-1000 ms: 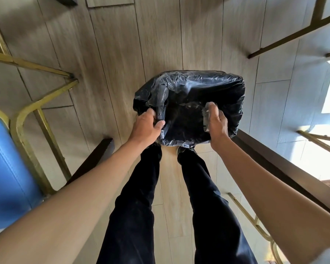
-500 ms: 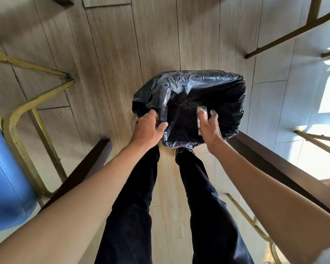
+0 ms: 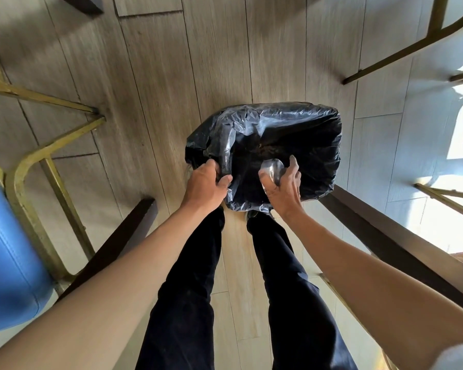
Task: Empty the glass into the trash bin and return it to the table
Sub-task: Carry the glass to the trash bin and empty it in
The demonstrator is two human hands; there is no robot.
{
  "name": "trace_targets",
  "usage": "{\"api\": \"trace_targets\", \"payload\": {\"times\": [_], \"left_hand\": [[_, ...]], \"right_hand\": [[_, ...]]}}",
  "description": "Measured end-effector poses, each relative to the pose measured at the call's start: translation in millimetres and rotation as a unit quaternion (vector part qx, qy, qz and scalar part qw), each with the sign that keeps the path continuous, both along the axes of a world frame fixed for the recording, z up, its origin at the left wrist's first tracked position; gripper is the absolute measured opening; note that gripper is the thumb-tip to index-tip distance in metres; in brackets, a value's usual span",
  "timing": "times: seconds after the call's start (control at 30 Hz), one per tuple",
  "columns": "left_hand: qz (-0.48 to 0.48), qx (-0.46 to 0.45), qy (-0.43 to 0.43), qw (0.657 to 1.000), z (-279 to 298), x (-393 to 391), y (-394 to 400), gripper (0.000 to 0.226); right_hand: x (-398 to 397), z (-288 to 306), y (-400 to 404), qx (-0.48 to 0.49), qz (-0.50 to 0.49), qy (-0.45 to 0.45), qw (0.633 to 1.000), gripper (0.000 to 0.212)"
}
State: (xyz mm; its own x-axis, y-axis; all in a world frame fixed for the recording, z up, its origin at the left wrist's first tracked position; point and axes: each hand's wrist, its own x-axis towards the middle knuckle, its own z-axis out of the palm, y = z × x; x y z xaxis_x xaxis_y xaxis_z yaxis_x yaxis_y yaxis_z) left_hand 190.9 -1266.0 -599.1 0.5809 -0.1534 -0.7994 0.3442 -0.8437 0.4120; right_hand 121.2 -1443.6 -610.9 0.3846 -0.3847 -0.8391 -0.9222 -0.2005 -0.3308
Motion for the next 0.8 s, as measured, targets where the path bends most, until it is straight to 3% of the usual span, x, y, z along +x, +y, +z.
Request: {"api": "trace_targets", "payload": {"times": [0.43, 0.8], "left_hand": [[0.061, 0.064, 0.023, 0.996, -16, -9, 28, 0.026], [0.052, 0.067, 0.043, 0.995, -16, -7, 30, 0.026]], "right_hand": [[-9, -9, 1, -0.064, 0.08, -0.018, 0.995, 0.106], [-15, -12, 14, -0.083, 0.131, -0.033, 0.987, 0.1]]}}
